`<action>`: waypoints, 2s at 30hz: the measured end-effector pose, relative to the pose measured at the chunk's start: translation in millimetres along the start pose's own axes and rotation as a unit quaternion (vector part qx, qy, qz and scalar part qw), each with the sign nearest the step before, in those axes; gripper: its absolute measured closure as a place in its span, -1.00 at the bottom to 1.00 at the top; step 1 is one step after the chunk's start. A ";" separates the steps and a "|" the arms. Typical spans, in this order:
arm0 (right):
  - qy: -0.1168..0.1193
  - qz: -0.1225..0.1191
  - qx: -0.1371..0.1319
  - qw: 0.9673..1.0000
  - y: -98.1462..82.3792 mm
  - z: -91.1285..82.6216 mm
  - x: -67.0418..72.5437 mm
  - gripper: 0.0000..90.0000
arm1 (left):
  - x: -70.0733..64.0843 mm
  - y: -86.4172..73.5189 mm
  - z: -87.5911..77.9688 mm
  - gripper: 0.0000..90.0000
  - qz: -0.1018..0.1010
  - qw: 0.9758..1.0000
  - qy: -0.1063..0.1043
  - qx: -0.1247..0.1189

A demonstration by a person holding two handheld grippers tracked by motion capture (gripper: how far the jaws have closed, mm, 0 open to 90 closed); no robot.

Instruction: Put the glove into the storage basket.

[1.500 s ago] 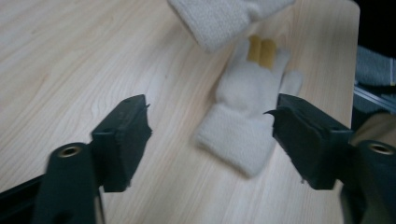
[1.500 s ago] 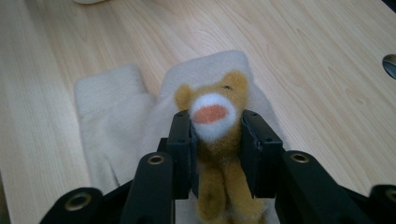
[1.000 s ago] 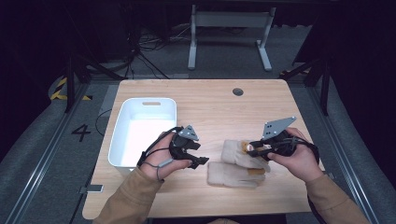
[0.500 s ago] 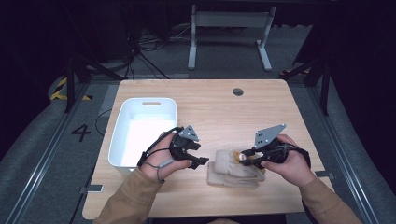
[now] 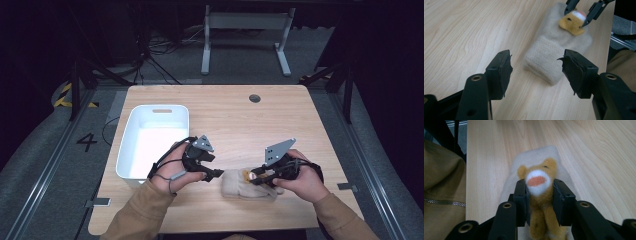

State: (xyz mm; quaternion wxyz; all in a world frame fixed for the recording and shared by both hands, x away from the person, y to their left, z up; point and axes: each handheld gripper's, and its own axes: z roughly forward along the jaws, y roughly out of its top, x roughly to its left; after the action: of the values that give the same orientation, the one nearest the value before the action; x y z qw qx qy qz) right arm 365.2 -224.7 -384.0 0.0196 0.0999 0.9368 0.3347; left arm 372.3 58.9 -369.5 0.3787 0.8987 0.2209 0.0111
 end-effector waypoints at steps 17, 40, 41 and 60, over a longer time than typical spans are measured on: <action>-0.002 0.004 0.052 0.999 -12.9 12.3 -7.3 0.46 | -3.3 -0.5 9.3 -0.10 0.009 1.000 -0.009 0.016; -0.069 0.027 0.030 0.997 -36.6 -19.4 8.2 0.57 | -12.2 6.9 26.1 0.02 0.034 0.999 -0.025 0.017; -0.067 0.034 0.032 0.997 -39.5 -21.4 9.7 0.61 | -12.2 6.9 26.1 0.04 0.034 0.999 -0.025 0.017; -0.087 0.088 0.062 0.990 -79.9 -25.8 25.1 0.70 | -18.6 15.8 41.3 0.03 0.045 0.998 -0.031 0.027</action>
State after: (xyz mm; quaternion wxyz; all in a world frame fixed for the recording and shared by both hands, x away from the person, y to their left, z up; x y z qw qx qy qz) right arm 324.0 -296.2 -413.6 0.0649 0.2112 0.9383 0.2661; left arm 369.4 13.7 -385.4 0.3602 0.9175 0.1684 -0.0052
